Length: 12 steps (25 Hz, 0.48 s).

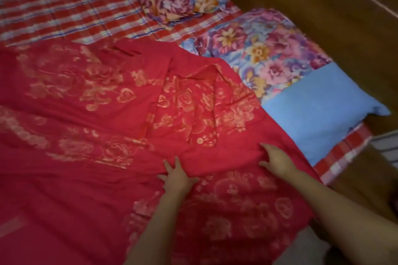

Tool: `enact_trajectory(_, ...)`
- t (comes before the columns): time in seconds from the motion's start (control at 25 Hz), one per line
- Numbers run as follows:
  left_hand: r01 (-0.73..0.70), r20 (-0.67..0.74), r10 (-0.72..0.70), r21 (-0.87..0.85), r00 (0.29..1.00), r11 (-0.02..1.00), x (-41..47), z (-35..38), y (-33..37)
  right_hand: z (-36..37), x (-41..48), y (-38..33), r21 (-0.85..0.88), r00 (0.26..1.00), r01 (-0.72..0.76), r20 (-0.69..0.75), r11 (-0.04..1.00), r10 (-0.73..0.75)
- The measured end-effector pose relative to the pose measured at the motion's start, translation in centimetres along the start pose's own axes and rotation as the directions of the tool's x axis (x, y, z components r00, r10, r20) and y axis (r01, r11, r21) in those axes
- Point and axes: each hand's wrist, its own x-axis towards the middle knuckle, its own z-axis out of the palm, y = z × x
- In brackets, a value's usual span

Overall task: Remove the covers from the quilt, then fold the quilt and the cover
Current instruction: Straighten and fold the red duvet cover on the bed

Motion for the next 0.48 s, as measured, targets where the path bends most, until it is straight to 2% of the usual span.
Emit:
enact_trajectory(0.08, 0.014, 0.018, -0.013, -0.020, 1.000, 1.000, -0.5, 3.5, 2.9, -0.5, 1.4, 1.0, 0.000, 0.986, 0.149, 0.074, 0.989, -0.149)
enact_trajectory(0.16, 0.012, -0.026, -0.013, -0.062, 1.000, 0.998, -1.4, 6.5, 4.3, -0.1, 2.8, -0.4, 0.140, 0.957, 0.261, 0.094, 0.955, -0.276)
enact_trajectory(0.2, 0.003, -0.107, -0.019, -0.149, 0.994, 0.989, -2.1, 7.9, 5.0, 0.1, 3.7, -1.1, 0.241, 0.943, 0.286, 0.102, 0.927, -0.317)
enact_trajectory(0.24, -0.008, -0.228, -0.066, -0.311, 0.971, 0.950, -2.8, 8.7, 5.0, 0.1, 4.6, -2.2, 0.343, 0.931, 0.283, 0.127, 0.896, -0.343)
enact_trajectory(0.28, 0.003, -0.328, -0.198, -0.510, 0.924, 0.860, -3.4, 8.9, 4.7, 0.2, 5.6, -3.4, 0.419, 0.919, 0.248, 0.183, 0.874, -0.349)
enact_trajectory(0.32, 0.031, -0.365, -0.384, -0.689, 0.848, 0.724, -3.7, 8.9, 4.3, 0.1, 6.3, -4.5, 0.446, 0.894, 0.203, 0.279, 0.871, -0.351)
enact_trajectory(0.36, 0.071, -0.323, -0.547, -0.811, 0.772, 0.580, -3.5, 8.8, 3.5, 0.1, 7.0, -5.6, 0.434, 0.853, 0.155, 0.395, 0.888, -0.342)
enact_trajectory(0.4, 0.127, -0.242, -0.624, -0.864, 0.743, 0.486, -3.1, 8.6, 2.5, -0.2, 7.4, -6.7, 0.414, 0.797, 0.110, 0.506, 0.903, -0.330)
enact_trajectory(0.44, 0.175, -0.153, -0.620, -0.884, 0.770, 0.435, -2.7, 8.5, 1.8, -0.4, 7.7, -7.7, 0.408, 0.731, 0.049, 0.607, 0.912, -0.311)
enact_trajectory(0.48, 0.200, -0.055, -0.539, -0.893, 0.840, 0.402, -2.4, 8.4, 1.4, -0.5, 8.0, -8.6, 0.427, 0.657, -0.024, 0.688, 0.904, -0.307)
